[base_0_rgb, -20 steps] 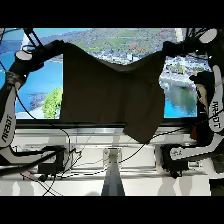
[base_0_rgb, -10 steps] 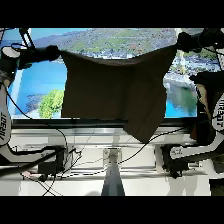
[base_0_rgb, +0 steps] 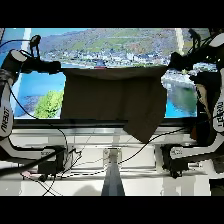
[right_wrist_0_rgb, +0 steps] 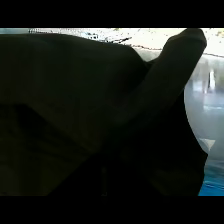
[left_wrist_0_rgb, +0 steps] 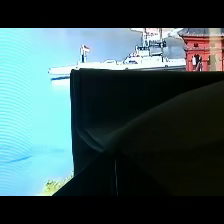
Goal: Fold the clothes and pants, and hang the long-sleeved shirts on hangers.
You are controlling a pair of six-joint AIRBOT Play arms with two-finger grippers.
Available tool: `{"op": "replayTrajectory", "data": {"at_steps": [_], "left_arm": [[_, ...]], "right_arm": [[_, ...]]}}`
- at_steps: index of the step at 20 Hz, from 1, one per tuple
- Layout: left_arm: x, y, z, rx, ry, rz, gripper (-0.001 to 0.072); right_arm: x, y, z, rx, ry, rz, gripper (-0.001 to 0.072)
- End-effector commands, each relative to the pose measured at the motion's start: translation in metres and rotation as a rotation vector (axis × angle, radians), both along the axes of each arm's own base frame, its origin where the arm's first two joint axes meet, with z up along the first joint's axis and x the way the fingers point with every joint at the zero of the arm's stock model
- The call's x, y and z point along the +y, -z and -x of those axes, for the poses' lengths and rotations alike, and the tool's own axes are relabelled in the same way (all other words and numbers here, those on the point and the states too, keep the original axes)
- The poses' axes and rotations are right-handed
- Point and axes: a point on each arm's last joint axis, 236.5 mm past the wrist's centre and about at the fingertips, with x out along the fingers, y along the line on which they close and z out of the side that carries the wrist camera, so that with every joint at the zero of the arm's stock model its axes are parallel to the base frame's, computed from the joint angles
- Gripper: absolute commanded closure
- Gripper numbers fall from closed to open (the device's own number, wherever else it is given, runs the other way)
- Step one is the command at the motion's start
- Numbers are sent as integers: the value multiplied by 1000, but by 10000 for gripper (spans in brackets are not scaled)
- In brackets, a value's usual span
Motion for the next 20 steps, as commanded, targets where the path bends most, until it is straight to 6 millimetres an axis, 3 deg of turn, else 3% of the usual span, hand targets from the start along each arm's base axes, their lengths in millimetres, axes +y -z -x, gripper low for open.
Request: {"op": "replayTrajectory", "data": {"at_steps": [1, 6, 13, 20], "left_arm": [[2, 8, 4, 27, 7, -8, 695], [-8, 11, 14, 65, 41, 3, 694], [-11, 18, 40, 166, 100, 1, 694], [16, 31, 56, 224, 144, -137, 694]], "right_arm": [[-8, 23, 11, -38, 50, 46, 697], [-4, 45, 46, 25, 58, 51, 697], [-2, 48, 55, 57, 44, 47, 697], [-3, 52, 79, 145, -6, 65, 697]]}}
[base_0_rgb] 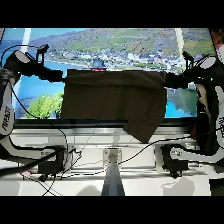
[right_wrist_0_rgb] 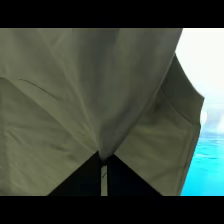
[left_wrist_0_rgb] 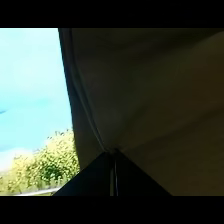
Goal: Fold the clothes and pants, and hang the long-sleeved shirts on hangers.
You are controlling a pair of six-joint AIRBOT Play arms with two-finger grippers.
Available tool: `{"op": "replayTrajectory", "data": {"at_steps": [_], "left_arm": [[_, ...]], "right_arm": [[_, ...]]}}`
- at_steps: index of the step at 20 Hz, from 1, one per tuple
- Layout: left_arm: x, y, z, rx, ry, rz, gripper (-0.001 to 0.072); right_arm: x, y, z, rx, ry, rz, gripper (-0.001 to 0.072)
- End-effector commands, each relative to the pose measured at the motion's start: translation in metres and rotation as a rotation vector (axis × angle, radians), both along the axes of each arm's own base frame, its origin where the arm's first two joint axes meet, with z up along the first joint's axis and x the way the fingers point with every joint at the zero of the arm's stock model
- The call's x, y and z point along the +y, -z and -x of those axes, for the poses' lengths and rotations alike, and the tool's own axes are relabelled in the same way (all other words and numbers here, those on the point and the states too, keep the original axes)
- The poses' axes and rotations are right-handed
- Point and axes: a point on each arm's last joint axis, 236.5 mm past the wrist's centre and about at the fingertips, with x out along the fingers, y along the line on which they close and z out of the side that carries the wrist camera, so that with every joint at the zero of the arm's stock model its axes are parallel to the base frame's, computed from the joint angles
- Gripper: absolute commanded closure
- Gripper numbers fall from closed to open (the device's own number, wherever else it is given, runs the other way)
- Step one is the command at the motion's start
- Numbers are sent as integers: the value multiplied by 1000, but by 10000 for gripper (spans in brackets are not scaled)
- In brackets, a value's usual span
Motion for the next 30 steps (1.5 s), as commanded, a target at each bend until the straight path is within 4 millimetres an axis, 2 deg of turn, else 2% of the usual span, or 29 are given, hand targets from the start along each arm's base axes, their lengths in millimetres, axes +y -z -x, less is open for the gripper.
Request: {"op": "replayTrajectory", "data": {"at_steps": [1, 3, 8, 13, 14, 15, 16, 17, 19, 20, 21, 22, 23, 25, 27, 30], "left_arm": [[21, 7, 5, 15, 29, -97, 694], [28, 9, 4, 10, 35, -131, 694], [23, 9, 7, 18, 43, -124, 694], [17, 11, 32, 120, 80, -99, 683], [17, 11, 34, 126, 82, -97, 571], [17, 11, 34, 126, 82, -97, 280], [17, 11, 33, 123, 80, -98, 16], [17, 11, 31, 116, 78, -100, 1], [18, 11, 28, 105, 74, -102, 40], [18, 10, 28, 104, 73, -103, 280], [18, 8, 30, 108, 75, -102, 675], [18, 6, 31, 106, 80, -102, 694], [17, 2, 33, 109, 76, -100, 695], [16, -5, 41, 138, 50, -92, 696], [16, -13, 43, 126, 52, -95, 696], [18, -28, 43, 94, 37, -109, 696]], "right_arm": [[-6, 3, 12, 41, -27, 33, 697], [-12, 3, 12, 41, -33, 59, 696], [-9, 3, 21, 76, -47, 46, 697], [-8, 3, 24, 90, -54, 41, 675], [-8, 3, 24, 89, -53, 41, 608], [-8, 3, 23, 86, -53, 43, 406], [-9, 3, 21, 78, -49, 46, 249], [-10, 3, 19, 69, -46, 49, 238], [-11, 3, 16, 58, -42, 53, 258], [-11, 3, 16, 55, -41, 53, 345], [-11, 1, 16, 52, -41, 55, 447], [-12, -4, 18, 45, -44, 62, 522], [-13, -10, 19, 32, -48, 73, 530], [-16, -28, 25, -6, -59, 104, 697], [-16, -42, 45, -28, -71, 125, 697], [-10, -44, 97, -11, -85, 150, 697]]}}
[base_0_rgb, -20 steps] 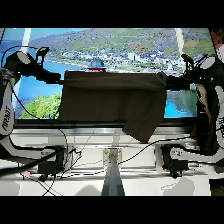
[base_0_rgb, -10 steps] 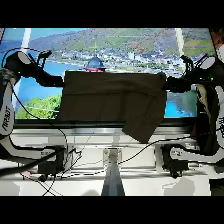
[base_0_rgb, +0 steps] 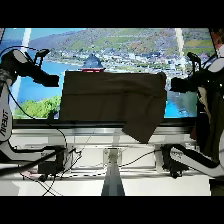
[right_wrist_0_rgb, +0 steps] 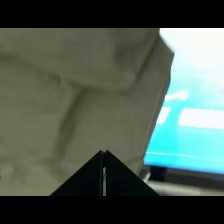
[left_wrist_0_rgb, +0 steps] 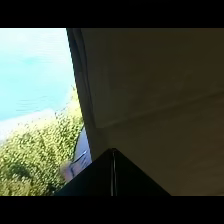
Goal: Fold the clothes and pants, and hang the long-sleeved shirts on hangers.
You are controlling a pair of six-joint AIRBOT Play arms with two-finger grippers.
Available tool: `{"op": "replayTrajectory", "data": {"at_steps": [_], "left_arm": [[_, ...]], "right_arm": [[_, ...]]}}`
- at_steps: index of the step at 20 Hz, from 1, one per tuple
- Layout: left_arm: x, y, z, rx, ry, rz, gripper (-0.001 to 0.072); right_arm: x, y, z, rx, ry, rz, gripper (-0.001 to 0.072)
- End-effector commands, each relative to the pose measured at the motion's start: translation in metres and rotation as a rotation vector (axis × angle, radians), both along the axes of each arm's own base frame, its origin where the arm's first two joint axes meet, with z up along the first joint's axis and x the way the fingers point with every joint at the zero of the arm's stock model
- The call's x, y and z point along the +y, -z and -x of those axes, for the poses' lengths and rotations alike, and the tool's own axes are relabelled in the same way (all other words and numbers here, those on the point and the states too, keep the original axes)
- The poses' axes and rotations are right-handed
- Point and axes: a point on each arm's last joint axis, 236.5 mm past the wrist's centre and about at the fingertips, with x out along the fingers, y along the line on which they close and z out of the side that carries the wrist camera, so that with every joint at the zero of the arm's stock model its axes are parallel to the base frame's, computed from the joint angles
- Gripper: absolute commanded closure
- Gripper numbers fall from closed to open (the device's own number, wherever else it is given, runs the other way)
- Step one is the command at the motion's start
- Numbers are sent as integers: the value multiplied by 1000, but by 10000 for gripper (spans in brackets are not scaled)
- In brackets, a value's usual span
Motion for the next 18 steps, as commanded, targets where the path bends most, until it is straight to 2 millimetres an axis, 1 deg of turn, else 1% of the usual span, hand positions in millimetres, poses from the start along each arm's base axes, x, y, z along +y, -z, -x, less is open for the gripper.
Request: {"op": "replayTrajectory", "data": {"at_steps": [1, 3, 5, 6, 7, 8, 10, 11, 12, 13, 14, 16, 18], "left_arm": [[4, -14, 3, -15, -31, -17, 696], [5, -21, 6, -18, -33, -23, 696], [6, -24, 14, 6, -30, -35, 696], [5, -26, 16, 5, -29, -33, 696], [3, -29, 16, -8, -28, -31, 696], [1, -32, 18, -23, -25, -34, 696], [-5, -37, 28, -59, -19, -39, 696], [-6, -37, 37, -77, -21, -42, 696], [-6, -37, 44, -100, -25, -46, 696], [-7, -36, 53, -125, -32, -50, 696], [-6, -35, 62, -148, -36, -57, 696], [-7, -35, 78, -194, -52, -62, 695], [-8, -37, 89, -219, -66, -63, 694]], "right_arm": [[6, 0, 57, 24, -19, 25, 697], [16, 9, 99, 85, -31, 8, 697], [27, 21, 137, 173, -51, -22, 697], [30, 28, 148, 198, -53, -31, 697], [33, 36, 153, 209, -49, -43, 698], [37, 44, 154, 207, -37, -60, 697], [46, 63, 157, 206, -9, -98, 693], [49, 72, 162, 221, 0, -107, 666], [49, 77, 164, 230, 5, -105, 518], [47, 78, 155, 208, 19, -104, 309], [47, 79, 145, 172, 39, -104, 232], [40, 86, 135, 155, 89, -82, 233], [35, 94, 137, 191, 97, -66, 239]]}}
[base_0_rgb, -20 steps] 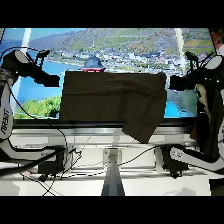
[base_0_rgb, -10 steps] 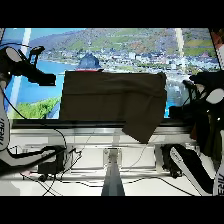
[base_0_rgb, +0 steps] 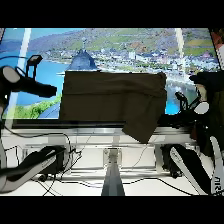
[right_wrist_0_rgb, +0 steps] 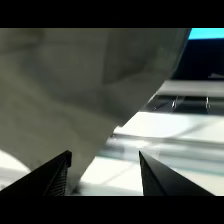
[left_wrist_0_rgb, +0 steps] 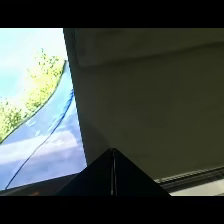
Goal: Fold the clothes and pants, and hang the long-sleeved shirts on hangers.
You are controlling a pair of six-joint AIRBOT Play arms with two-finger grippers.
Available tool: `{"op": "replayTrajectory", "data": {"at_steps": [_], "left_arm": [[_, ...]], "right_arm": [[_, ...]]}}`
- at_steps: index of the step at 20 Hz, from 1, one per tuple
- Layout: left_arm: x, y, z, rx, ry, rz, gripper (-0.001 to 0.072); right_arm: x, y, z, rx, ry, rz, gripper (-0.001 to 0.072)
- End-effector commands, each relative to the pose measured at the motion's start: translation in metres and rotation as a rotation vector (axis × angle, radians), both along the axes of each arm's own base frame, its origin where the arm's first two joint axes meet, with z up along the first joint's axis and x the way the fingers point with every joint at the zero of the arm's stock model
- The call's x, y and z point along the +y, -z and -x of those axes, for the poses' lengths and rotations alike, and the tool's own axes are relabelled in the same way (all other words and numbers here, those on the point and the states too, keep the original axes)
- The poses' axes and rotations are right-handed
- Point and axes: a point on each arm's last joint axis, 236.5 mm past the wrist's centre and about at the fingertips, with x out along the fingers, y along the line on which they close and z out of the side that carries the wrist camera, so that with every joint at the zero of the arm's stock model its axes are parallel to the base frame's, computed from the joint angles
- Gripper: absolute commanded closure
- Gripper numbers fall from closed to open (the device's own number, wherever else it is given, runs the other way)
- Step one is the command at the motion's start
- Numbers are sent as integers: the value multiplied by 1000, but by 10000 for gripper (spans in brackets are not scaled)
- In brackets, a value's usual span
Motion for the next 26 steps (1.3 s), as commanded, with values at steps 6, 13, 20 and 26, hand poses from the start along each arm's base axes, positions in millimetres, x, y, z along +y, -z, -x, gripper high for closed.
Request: {"op": "replayTrajectory", "data": {"at_steps": [6, 13, 20, 26], "left_arm": [[-1, 3, 20, -56, -22, -6, 694], [0, 21, 20, 1, -22, -7, 694], [27, 41, 26, 71, -2, -115, 696], [37, 41, 66, 203, -19, 37, 698]], "right_arm": [[27, 31, 5, 140, -31, -159, 240], [28, 42, 13, 182, -89, -182, 269], [47, 31, 10, 136, -148, -282, 493], [50, 28, 9, 126, -160, -300, 696]]}}
